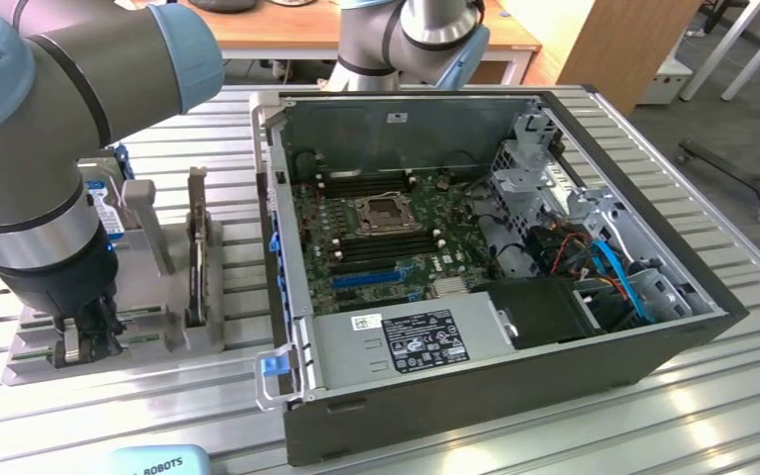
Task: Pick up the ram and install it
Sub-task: 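Pick up the ram and move it above insertion slot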
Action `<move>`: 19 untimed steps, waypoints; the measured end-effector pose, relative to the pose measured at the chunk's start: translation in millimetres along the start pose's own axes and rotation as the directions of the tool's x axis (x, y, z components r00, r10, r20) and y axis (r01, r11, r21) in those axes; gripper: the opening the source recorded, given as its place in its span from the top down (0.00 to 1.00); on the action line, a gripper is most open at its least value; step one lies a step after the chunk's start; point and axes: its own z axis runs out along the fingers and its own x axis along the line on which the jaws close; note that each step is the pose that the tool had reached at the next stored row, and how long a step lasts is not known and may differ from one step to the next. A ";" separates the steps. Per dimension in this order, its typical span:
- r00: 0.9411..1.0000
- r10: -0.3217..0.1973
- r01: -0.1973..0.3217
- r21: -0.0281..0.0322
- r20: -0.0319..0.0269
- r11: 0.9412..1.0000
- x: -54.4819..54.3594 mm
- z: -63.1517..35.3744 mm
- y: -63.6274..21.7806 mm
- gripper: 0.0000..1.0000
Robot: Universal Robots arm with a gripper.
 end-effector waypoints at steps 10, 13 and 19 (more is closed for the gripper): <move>1.000 0.000 0.000 0.000 0.000 1.000 0.0 0.0 0.0 0.79; 1.000 0.000 0.000 0.000 0.000 1.000 0.0 0.0 0.0 0.79; 1.000 0.000 0.000 0.000 0.000 1.000 0.0 0.0 0.0 0.79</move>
